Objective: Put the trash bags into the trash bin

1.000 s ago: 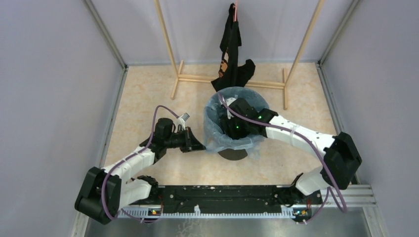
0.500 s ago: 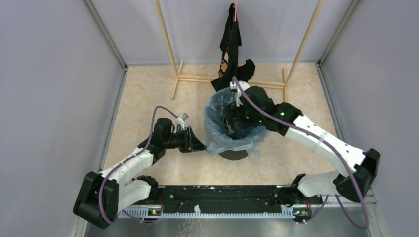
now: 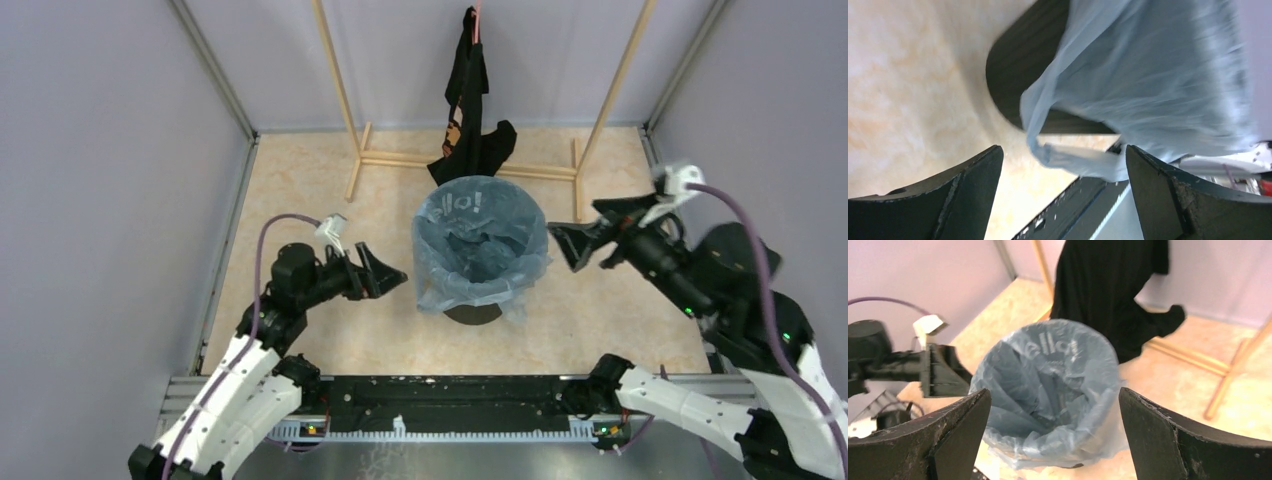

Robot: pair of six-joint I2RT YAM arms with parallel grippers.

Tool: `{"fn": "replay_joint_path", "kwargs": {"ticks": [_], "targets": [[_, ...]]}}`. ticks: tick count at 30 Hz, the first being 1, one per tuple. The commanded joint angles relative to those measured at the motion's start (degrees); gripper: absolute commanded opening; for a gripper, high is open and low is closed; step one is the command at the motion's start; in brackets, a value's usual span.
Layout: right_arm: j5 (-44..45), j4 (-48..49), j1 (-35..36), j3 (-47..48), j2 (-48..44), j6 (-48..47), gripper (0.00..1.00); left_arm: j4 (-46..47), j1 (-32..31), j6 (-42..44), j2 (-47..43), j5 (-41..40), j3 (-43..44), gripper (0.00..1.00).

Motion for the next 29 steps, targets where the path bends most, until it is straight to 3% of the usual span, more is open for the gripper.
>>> {"fn": "replay_joint_path", "kwargs": {"ticks": [1, 11, 19, 24, 29], "targets": [[9.73, -0.44, 0.48, -0.61, -6.76, -3.46, 0.99, -6.58, -0.09, 5.67, -6.23, -11.05, 12.56, 0.98], [11.55, -1.80, 0.44, -2.00, -14.83, -2.01, 0.99, -11.72, -0.07, 18.91, -3.22, -19.15, 40.40, 0.98], [9.29, -1.71, 0.48, 0.92, -14.92, -1.45, 0.99, -6.94, -0.03, 23.26, -5.57, -18.23, 44.62, 0.99], [9.74, 0.21, 0.46, -0.70, -18.08, -0.33, 0.99, -8.97, -0.03, 27.91, -4.55, -18.37, 50.07, 0.99], [12.69, 1.51, 0.49, -2.22, -18.38, -0.83, 0.99, -8.47, -0.03, 30.97, -4.28, -17.74, 49.67, 0.99]]}}
